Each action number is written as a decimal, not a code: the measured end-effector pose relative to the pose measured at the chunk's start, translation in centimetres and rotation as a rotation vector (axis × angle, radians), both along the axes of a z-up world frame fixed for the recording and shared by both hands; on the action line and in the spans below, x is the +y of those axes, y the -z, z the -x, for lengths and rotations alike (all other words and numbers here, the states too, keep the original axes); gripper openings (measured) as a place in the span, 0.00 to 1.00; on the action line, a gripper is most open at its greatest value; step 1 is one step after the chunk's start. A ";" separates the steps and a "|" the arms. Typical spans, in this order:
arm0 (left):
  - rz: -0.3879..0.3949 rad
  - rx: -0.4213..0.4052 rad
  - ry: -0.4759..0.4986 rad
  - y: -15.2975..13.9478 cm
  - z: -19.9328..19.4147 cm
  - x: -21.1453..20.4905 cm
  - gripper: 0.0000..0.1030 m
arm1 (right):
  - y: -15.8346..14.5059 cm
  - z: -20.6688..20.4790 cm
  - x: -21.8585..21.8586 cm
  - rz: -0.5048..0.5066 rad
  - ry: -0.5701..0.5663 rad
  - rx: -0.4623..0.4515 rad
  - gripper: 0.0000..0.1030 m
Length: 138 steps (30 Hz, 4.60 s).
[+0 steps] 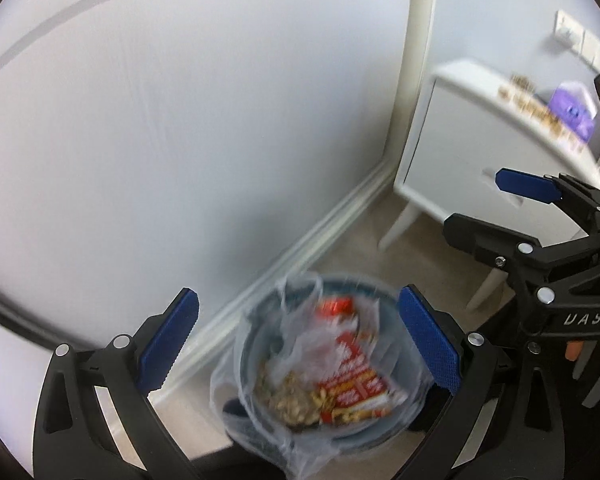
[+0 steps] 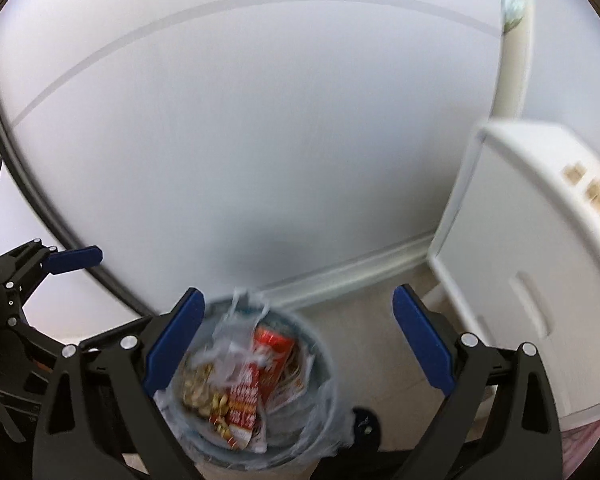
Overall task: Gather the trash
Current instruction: 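Move both open tools back to the peanut shells on the cabinet, then close the left tool on a peanut shell while the right tool closes on shells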
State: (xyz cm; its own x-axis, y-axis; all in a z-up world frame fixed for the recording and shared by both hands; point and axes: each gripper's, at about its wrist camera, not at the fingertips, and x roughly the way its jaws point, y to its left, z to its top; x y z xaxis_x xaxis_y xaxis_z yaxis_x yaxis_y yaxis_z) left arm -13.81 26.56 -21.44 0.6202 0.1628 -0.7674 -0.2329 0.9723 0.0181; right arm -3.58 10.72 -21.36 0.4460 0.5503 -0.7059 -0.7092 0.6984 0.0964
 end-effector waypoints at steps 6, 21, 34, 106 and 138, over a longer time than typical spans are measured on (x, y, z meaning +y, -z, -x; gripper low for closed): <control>-0.049 -0.127 0.078 -5.5 -1.9 -2.2 0.94 | -6.2 -1.2 -3.7 -0.069 0.056 -0.155 0.89; -0.008 -0.235 0.332 -10.3 -8.8 -12.4 0.94 | -10.9 -6.0 -18.2 -0.044 0.340 -0.279 0.89; 0.047 -0.261 0.439 -9.9 -14.8 -19.6 0.94 | -9.6 -7.7 -27.0 -0.002 0.446 -0.241 0.94; 0.103 -0.199 0.642 -3.2 -30.0 -25.9 0.33 | -1.7 -23.2 -27.7 0.071 0.487 0.028 0.64; 0.113 -0.181 0.641 -2.5 -30.2 -25.9 0.13 | -1.5 -23.0 -26.8 0.074 0.427 0.009 0.20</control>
